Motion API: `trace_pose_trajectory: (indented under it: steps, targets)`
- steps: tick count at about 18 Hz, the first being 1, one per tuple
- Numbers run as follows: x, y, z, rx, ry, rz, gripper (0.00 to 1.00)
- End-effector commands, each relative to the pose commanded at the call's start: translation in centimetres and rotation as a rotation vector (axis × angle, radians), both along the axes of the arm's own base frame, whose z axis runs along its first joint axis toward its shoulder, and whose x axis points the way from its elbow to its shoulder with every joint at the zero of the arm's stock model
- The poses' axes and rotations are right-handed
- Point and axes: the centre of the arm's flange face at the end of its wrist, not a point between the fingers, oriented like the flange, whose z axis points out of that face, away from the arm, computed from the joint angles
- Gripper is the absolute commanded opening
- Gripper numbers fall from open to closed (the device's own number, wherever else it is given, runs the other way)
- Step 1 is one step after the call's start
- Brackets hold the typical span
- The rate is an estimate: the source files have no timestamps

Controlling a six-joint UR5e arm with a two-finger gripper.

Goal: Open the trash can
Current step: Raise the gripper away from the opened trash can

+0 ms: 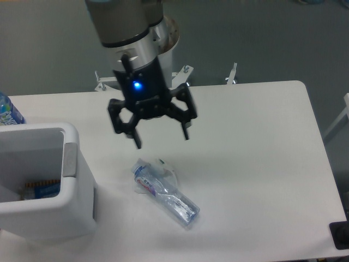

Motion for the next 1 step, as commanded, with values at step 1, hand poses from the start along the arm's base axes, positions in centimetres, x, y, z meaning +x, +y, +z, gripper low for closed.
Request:
trace_pose_trajectory:
  steps: [1]
  targets:
    - [-0.74, -0.41, -0.37, -0.013, -0.003, 0.0, 1.0]
